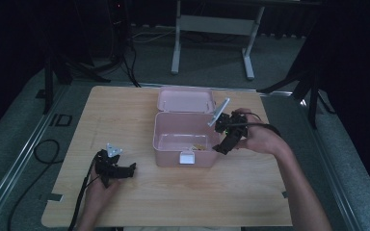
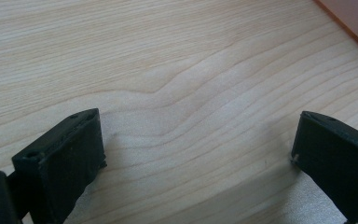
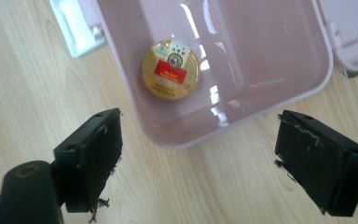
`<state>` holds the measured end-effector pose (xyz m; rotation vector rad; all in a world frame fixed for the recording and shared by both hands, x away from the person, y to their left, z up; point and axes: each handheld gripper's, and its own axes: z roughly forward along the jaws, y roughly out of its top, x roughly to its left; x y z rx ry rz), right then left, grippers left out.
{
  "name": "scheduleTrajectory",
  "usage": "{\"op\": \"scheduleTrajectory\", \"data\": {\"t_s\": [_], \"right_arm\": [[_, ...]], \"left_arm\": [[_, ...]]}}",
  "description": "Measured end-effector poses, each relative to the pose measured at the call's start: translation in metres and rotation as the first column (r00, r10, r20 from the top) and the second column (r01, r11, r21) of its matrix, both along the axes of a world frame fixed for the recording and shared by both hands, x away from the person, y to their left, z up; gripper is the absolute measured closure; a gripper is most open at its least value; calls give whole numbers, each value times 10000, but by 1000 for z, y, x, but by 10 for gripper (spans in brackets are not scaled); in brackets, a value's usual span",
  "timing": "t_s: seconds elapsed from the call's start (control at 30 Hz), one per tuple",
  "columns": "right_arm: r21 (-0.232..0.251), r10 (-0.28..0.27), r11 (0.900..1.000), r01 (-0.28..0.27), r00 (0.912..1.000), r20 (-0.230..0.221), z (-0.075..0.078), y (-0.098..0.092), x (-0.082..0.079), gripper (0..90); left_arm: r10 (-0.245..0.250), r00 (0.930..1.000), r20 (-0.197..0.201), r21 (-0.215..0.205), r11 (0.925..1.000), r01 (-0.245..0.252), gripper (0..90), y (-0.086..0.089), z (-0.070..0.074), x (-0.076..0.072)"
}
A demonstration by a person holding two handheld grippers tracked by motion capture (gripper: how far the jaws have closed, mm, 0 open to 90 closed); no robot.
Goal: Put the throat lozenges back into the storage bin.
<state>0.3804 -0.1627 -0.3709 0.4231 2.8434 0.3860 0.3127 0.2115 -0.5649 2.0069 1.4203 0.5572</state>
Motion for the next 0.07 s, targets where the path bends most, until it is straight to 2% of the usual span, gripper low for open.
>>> {"op": "scheduleTrajectory", "data": {"t_s": [0.07], "right_arm": [[81, -69, 9999, 68, 9999, 83, 0, -4, -2, 146]], "left_arm": [[39, 10000, -2, -1, 10000, -39, 25, 0, 0, 0]]}}
